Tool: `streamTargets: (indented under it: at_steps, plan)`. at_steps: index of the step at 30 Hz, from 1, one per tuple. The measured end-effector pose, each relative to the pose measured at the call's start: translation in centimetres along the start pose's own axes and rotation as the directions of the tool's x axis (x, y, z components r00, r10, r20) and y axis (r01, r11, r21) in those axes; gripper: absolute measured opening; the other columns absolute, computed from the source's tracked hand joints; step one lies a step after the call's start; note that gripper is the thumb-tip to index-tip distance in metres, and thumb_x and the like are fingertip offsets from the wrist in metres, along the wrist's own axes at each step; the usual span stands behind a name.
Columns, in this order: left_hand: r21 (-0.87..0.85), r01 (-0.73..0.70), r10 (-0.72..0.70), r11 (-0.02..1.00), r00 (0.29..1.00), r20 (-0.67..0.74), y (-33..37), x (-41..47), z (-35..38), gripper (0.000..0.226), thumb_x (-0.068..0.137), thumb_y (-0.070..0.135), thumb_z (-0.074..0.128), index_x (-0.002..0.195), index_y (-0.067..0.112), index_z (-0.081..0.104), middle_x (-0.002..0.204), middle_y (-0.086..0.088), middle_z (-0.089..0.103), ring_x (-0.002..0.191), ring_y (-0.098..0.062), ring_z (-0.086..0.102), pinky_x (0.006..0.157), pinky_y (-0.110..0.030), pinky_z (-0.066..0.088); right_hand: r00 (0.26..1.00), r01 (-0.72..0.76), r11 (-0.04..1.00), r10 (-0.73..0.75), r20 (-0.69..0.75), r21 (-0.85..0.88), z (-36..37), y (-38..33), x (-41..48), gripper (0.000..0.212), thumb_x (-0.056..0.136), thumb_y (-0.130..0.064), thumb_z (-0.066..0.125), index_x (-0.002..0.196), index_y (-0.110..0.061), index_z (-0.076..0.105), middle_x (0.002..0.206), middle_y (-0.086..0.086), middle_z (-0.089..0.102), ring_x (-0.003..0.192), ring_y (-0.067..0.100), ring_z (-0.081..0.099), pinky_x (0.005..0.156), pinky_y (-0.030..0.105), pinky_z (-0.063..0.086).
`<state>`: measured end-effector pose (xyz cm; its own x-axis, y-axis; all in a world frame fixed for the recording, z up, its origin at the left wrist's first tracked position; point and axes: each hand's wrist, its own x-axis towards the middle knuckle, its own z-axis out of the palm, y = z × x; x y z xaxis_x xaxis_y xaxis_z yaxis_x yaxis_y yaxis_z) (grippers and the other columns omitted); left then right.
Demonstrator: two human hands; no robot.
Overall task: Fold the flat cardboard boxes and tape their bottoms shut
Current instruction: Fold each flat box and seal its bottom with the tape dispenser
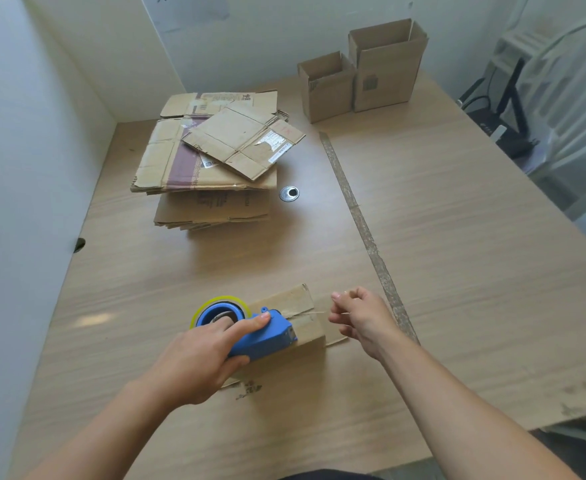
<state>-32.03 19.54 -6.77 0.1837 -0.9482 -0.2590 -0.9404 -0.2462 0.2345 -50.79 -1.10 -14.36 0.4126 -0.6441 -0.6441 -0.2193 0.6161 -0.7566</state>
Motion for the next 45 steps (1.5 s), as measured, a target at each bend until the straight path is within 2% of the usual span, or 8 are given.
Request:
streamTargets:
  at_steps: [15,18,21,23,27,36,40,45]
  plan:
    - [0.022,0.0,0.0,1.0,1.0,-0.003,0.2,0.0,-0.1,0.085,0.099,0.047,0.045,0.116,0.078,-0.032,0.111,0.011,0.047,0.094,-0.016,0.051,0.079,-0.035,0.049,0.994,-0.01,0.994,-0.002,-0.108,-0.106,2.8,2.8,1.2,0.016,0.09,-0.021,0.071,0.081,-0.014,0.061,0.069,0.005,0.064,0.052,0.015,0.054,0.047,0.025,0.039]
    - [0.017,0.002,-0.002,1.0,1.0,-0.01,0.2,-0.1,-0.1,0.084,0.099,0.047,0.045,0.116,0.078,-0.032,0.108,0.012,0.046,0.093,-0.015,0.051,0.077,-0.035,0.049,0.992,-0.085,0.992,0.075,-0.104,-0.091,3.2,3.6,1.4,0.034,0.078,-0.042,0.077,0.103,-0.022,0.069,0.088,0.004,0.072,0.07,0.02,0.066,0.071,0.037,0.058]
    - [0.007,-0.007,0.007,1.0,1.0,-0.015,0.1,-0.1,0.0,0.085,0.099,0.046,0.046,0.117,0.079,-0.03,0.106,0.011,0.047,0.091,-0.016,0.051,0.075,-0.035,0.049,0.984,-0.141,0.989,0.135,-0.113,-0.043,2.9,3.3,1.1,0.079,0.08,-0.042,0.078,0.146,-0.033,0.037,0.123,0.005,0.061,0.086,0.023,0.069,0.079,0.047,0.061]
    - [0.008,-0.009,0.01,1.0,1.0,-0.023,0.1,-0.1,0.0,0.085,0.099,0.046,0.046,0.117,0.078,-0.03,0.106,0.011,0.048,0.091,-0.016,0.051,0.074,-0.034,0.048,0.993,-0.035,0.952,-0.002,-0.122,-0.303,2.4,2.5,0.6,0.08,0.086,-0.036,0.075,0.152,-0.029,0.029,0.131,0.009,0.054,0.1,0.026,0.066,0.084,0.041,0.058]
    - [0.016,-0.011,0.012,1.0,0.999,-0.035,0.0,-0.1,0.1,0.085,0.099,0.047,0.046,0.117,0.078,-0.031,0.106,0.011,0.048,0.09,-0.015,0.051,0.074,-0.034,0.048,0.9,0.403,0.653,-0.411,0.147,-0.642,1.0,0.5,-0.1,0.027,0.092,-0.028,0.068,0.118,-0.021,0.064,0.112,-0.001,0.061,0.099,0.014,0.061,0.09,0.032,0.049]
    - [0.007,-0.018,0.019,1.0,0.998,-0.052,-0.1,-0.1,0.1,0.084,0.097,0.048,0.046,0.118,0.079,-0.029,0.106,0.011,0.049,0.087,-0.014,0.048,0.072,-0.036,0.049,0.886,0.269,0.879,-0.066,0.458,-0.393,0.1,1.6,-1.2,0.035,0.105,-0.032,0.045,0.139,-0.042,0.046,0.131,-0.025,0.054,0.126,0.003,0.051,0.106,0.029,0.044]
    - [0.011,-0.024,0.024,1.0,0.999,-0.048,0.0,-0.1,-0.1,0.088,0.098,0.046,0.05,0.115,0.08,-0.029,0.105,0.012,0.048,0.081,-0.01,0.04,0.07,-0.032,0.046,0.771,0.588,0.56,-0.172,0.613,-0.584,-1.7,-0.1,-0.5,0.098,0.083,-0.048,0.075,0.156,-0.041,0.009,0.155,-0.022,0.018,0.145,0.001,0.022,0.118,0.03,0.026]
    - [-0.006,-0.017,0.016,1.0,0.999,-0.045,0.1,-0.2,-0.4,0.068,0.089,0.06,0.032,0.12,0.08,-0.025,0.107,0.012,0.051,0.082,-0.008,0.041,0.072,-0.034,0.048,0.588,0.809,0.118,-0.125,0.799,-0.576,0.2,-2.3,1.5,0.12,0.069,-0.059,0.081,0.147,-0.052,-0.009,0.165,-0.014,-0.008,0.15,0.007,-0.011,0.12,0.03,0.004]
